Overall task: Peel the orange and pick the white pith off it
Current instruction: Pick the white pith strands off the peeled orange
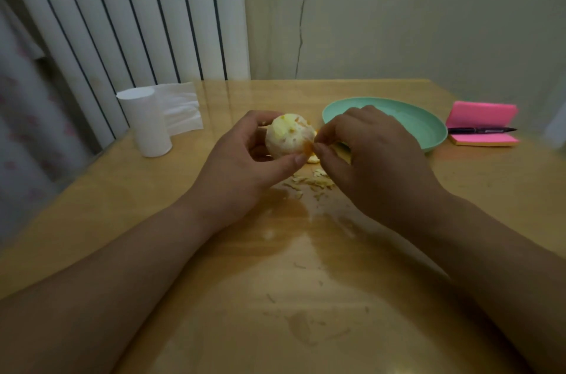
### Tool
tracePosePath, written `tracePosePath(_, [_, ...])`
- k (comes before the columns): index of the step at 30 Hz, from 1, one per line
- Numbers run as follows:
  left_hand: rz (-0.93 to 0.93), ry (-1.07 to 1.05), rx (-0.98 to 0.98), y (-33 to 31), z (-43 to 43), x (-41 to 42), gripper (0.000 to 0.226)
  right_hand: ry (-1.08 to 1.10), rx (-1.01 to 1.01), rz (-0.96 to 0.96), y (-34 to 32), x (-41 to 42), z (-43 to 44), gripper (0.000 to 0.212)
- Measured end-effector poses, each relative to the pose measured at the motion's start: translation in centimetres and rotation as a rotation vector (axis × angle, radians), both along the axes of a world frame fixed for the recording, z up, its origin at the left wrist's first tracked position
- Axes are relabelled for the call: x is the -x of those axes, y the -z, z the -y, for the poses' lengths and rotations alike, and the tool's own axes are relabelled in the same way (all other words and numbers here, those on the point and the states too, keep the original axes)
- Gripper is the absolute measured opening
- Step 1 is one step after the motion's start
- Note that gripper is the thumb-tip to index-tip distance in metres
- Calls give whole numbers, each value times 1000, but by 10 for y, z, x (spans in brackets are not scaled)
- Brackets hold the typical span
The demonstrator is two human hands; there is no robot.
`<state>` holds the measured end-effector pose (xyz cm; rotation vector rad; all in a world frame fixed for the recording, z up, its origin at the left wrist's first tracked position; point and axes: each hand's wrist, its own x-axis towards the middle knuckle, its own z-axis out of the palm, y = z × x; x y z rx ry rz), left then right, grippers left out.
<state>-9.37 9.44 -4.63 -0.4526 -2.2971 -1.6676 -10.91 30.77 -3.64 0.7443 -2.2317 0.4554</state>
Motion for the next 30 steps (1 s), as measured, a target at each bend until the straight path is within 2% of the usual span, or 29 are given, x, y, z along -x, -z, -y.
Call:
tracePosePath(5, [-95, -36, 142, 2, -2, 0, 56, 60, -106, -40, -5, -1, 4, 13])
tracePosePath(13, [-124, 3, 123, 3, -3, -1, 57, 0, 162, 67, -1, -5, 7, 15])
tracePosePath(18, [-97, 57, 76, 1, -1, -1, 56, -58, 322, 209, 0, -7, 7, 14])
tracePosePath(30, [63, 177, -91, -1, 4, 1, 60, -234, 578, 519, -5, -9, 3, 8])
